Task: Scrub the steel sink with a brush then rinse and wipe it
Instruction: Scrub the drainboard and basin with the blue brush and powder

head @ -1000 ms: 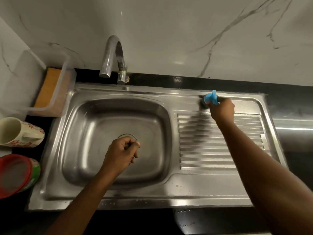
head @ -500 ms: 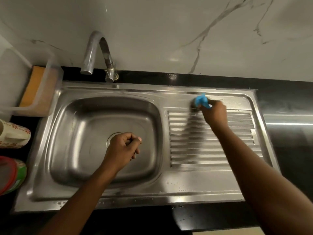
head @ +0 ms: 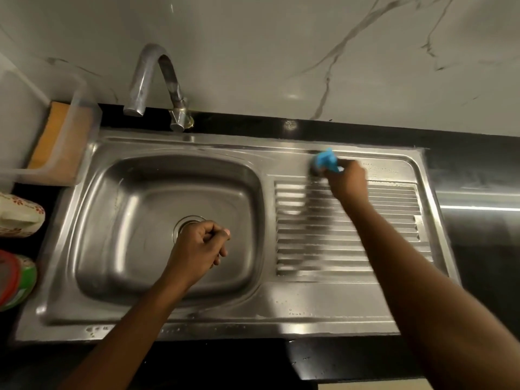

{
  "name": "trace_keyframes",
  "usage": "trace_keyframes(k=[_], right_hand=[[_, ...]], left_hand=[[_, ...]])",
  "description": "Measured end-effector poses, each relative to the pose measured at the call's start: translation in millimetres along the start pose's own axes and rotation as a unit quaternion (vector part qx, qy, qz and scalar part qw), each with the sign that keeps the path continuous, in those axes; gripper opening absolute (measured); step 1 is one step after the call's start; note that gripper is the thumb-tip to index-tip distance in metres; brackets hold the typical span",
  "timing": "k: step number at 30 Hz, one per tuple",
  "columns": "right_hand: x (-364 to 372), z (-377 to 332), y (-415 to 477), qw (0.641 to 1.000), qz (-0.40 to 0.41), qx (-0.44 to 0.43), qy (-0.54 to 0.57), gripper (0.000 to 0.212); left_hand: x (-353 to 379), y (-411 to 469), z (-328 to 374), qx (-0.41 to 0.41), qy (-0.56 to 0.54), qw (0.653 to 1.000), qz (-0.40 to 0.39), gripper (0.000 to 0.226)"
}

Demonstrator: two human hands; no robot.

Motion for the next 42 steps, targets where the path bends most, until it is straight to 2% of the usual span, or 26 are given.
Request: trace_keyframes(k=[2,3,7,10,13,17,19,21,23,25,28,30,33,36,39,42], right_hand=[[-17,8,20,0.998,0.043,0.045,-0.009,0.041],[-7,2,19,0.998,0.040,0.041,-0.004,0.039],[86,-49,-28,0.992,-0.091,-0.071,0.044,0.032],[98,-54,-38,0.988,-0.122,-0.085,0.034,0.037],[28,-19,-3,0.997,-0.055,-0.042,0.017,0.031],[-73,38,43,0.997,0.059,0.039,-0.006,0.043],[-73,44,49,0.994,0.088,0.067,0.011,0.045],[-51,34,41,0.994,0.089,0.061,0.028,0.041],[-16,14,27,0.997,0.056,0.031,0.052,0.033],[28,-13,8,0.997,-0.010,-0.013,0.071,0.025],[86,-48,-15,0.990,-0.102,-0.063,0.071,0.032],[93,-52,-14,0.989,-0.120,-0.065,0.058,0.041],[56,-31,8,0.992,-0.109,-0.053,0.044,0.041],[-18,11,40,0.999,-0.044,-0.024,0.007,0.034],[-87,46,57,1.000,0.018,0.001,0.010,0.039],[-104,61,63,0.997,0.055,0.031,0.034,0.040]], left_hand=[[1,-1,-2,-0.006,-0.007,1.000,0.005,0.021],[2,0,-2,-0.009,-0.009,1.000,0.006,0.021],[11,1,2,-0.016,-0.009,1.000,-0.003,0.019],[15,3,5,-0.018,-0.018,1.000,-0.005,0.019],[15,5,4,-0.018,-0.022,1.000,0.001,0.020],[21,7,-1,-0.023,-0.020,0.999,-0.011,0.020],[22,8,-1,-0.024,-0.029,0.999,-0.010,0.020],[24,9,1,-0.025,-0.029,0.999,-0.012,0.019],[28,11,8,-0.019,-0.023,0.999,-0.017,0.020],[35,13,17,-0.015,-0.023,0.999,-0.019,0.020],[46,13,33,-0.007,-0.008,1.000,-0.023,0.020],[51,14,43,0.001,-0.004,1.000,-0.018,0.020],[56,17,49,0.007,-0.010,1.000,-0.007,0.022],[62,16,48,0.002,-0.017,1.000,-0.018,0.023],[65,14,44,-0.003,-0.026,0.999,-0.017,0.023],[64,12,40,-0.008,-0.033,0.999,-0.010,0.022]])
Point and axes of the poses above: each hand's wrist, its own y-axis towards the middle knuckle, its own x-axis out of the palm, z = x × y, the point moved 5 cm from there along y, towards the middle knuckle, and after that the axes turned 10 degrees about y, right-handed, at the moved point
